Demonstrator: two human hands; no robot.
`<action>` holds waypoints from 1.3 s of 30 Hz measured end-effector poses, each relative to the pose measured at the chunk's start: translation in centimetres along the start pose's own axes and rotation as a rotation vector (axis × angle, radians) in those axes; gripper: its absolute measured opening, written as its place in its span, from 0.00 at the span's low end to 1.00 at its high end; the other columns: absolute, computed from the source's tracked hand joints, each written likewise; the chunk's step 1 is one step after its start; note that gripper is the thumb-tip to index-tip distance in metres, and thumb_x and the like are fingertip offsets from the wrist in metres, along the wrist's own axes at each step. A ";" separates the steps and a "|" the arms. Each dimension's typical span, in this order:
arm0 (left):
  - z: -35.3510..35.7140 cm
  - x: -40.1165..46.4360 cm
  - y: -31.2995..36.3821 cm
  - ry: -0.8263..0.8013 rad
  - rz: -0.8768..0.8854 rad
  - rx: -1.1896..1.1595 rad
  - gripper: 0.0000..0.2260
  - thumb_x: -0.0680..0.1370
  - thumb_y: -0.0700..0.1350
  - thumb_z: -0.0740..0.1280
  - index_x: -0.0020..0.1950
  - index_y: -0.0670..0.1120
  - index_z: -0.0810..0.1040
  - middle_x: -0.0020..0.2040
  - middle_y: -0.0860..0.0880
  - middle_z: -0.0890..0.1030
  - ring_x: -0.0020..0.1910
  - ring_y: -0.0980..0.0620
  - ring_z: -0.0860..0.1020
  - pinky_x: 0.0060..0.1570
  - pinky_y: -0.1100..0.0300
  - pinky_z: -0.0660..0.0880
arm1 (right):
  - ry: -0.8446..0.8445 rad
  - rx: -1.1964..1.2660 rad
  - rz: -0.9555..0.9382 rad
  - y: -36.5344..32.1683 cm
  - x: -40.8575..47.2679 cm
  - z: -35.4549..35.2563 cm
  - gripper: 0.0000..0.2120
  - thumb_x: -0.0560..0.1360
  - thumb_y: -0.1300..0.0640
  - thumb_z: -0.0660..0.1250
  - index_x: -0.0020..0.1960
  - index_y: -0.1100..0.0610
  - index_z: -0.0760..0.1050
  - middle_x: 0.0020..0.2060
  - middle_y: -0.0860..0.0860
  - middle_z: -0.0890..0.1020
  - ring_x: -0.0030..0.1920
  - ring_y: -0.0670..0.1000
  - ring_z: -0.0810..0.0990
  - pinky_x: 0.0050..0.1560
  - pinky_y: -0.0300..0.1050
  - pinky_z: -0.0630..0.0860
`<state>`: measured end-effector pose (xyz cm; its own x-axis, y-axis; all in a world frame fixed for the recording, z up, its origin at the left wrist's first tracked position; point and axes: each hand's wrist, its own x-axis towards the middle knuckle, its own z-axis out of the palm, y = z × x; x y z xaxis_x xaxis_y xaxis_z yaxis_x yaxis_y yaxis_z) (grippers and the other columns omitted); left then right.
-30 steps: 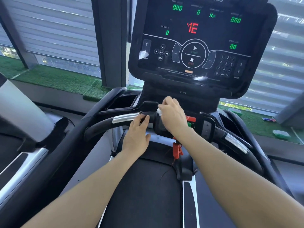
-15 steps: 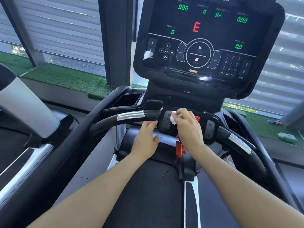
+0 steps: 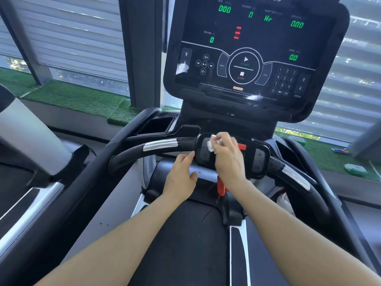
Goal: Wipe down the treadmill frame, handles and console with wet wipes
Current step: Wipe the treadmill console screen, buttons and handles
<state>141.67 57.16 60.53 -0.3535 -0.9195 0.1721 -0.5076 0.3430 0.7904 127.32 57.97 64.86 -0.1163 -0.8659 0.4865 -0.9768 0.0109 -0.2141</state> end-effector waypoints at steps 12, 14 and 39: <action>-0.3 0.2 -0.3 -0.026 0.001 0.003 0.27 0.78 0.35 0.61 0.76 0.48 0.61 0.68 0.53 0.67 0.62 0.55 0.70 0.53 0.66 0.68 | 0.052 0.057 0.096 1.1 -0.7 0.0 0.17 0.74 0.69 0.60 0.60 0.58 0.75 0.58 0.56 0.73 0.56 0.51 0.70 0.53 0.42 0.67; -0.3 0.2 -0.4 -0.021 0.005 0.009 0.27 0.77 0.35 0.61 0.75 0.48 0.61 0.68 0.53 0.67 0.62 0.55 0.70 0.53 0.67 0.67 | -0.027 0.078 0.043 -0.6 -0.2 0.5 0.18 0.74 0.70 0.58 0.62 0.61 0.74 0.59 0.58 0.72 0.57 0.55 0.68 0.55 0.46 0.65; -0.5 0.4 -0.4 -0.084 -0.020 0.001 0.28 0.77 0.34 0.61 0.76 0.49 0.60 0.68 0.55 0.66 0.53 0.59 0.70 0.51 0.65 0.69 | 0.065 -0.091 -0.247 1.0 -4.8 0.4 0.15 0.68 0.68 0.66 0.54 0.63 0.79 0.47 0.53 0.79 0.42 0.54 0.78 0.29 0.39 0.72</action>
<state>142.17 56.59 60.55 -0.4075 -0.9070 0.1063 -0.5160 0.3248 0.7926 127.01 61.94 61.97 0.1194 -0.8138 0.5687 -0.9888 -0.1494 -0.0061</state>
